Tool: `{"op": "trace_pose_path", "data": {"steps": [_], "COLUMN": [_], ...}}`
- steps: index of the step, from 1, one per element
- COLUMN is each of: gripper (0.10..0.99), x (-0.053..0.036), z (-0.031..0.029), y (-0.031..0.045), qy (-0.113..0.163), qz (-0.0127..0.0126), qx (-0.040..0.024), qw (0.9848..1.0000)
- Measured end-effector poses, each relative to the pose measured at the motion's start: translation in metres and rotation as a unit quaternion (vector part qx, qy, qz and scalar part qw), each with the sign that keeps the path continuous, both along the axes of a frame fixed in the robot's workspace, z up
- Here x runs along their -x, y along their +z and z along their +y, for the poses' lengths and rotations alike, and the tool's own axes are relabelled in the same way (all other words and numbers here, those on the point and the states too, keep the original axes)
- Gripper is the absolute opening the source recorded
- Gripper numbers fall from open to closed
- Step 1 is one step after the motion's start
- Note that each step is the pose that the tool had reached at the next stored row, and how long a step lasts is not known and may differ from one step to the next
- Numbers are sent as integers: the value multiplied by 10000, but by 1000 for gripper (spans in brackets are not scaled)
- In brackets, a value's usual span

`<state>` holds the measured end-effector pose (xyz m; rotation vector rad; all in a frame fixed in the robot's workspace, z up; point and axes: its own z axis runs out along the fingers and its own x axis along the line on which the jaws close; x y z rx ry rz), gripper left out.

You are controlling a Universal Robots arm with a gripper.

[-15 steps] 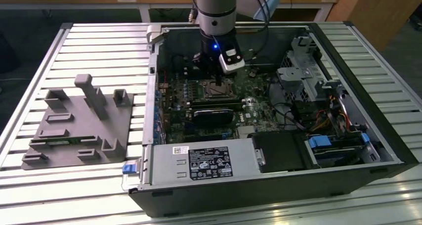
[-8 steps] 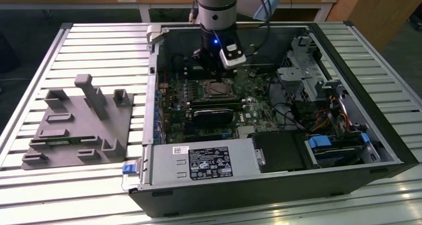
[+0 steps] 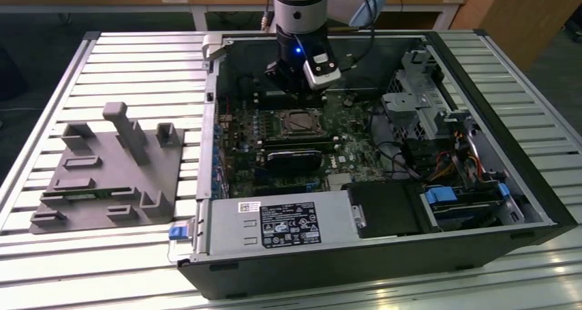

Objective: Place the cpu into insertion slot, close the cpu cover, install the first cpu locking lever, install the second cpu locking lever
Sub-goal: 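Install the second cpu locking lever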

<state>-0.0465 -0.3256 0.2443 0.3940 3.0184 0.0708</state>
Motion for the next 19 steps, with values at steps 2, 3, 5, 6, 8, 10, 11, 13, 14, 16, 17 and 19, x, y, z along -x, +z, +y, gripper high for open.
{"op": "trace_pose_path", "data": {"steps": [2, 3, 5, 6, 8, 10, 11, 13, 14, 16, 17, 19], "gripper": [106, 106, 106, 106, 106, 106, 106, 106, 106, 106, 106, 106], "x": [0, 0, 0, 0, -1, -2, -3, -4, -4, -5, -5, -6], "z": [0, 0, -3, -7, -19, -35, -42, -59, -67, -89, -99, -116], "y": [1, 2, 3, 3, 2, 2, 2, 2, 2, 2, 2, 2], "qy": [0, 0, 1, 1, 0, 0, 0, 0, 0, 0, 0, 0], "qz": [0, 1, 1, 1, 1, 1, 1, 1, 1, 0, 1, 1], "qx": [0, 1, 2, 2, 1, 1, 1, 1, 1, 1, 1, 1], "qw": [10000, 10000, 10000, 10000, 10000, 10000, 10000, 10000, 10000, 10000, 10000, 10000]}}
